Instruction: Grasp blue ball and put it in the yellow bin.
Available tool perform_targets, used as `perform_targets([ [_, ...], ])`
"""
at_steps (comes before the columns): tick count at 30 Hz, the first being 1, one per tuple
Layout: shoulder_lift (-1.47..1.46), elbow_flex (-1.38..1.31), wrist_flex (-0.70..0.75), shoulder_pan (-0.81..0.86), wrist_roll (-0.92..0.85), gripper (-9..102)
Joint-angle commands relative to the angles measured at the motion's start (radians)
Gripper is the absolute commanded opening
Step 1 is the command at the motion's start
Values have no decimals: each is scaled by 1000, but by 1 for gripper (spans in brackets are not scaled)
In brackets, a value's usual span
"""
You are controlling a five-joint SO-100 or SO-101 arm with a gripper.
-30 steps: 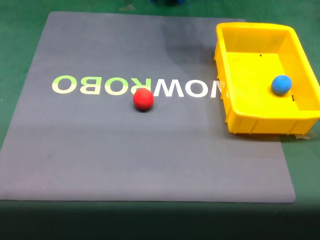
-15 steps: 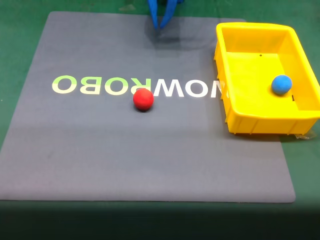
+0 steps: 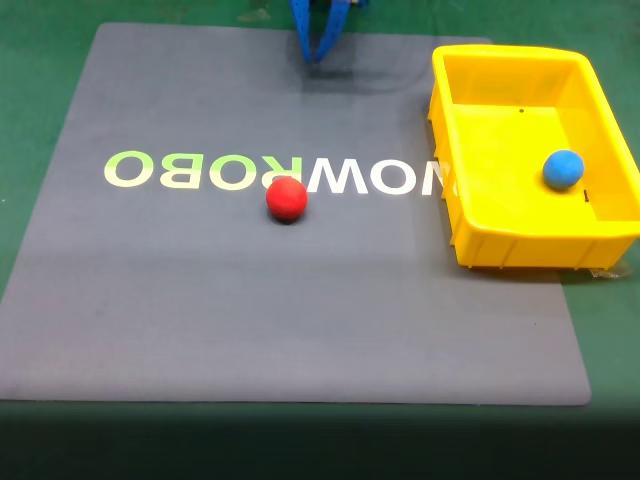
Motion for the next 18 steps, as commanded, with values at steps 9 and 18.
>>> perform_targets([
  [9,64,31,270,-18,55,0],
  [18,64,31,276,-20,52,2],
])
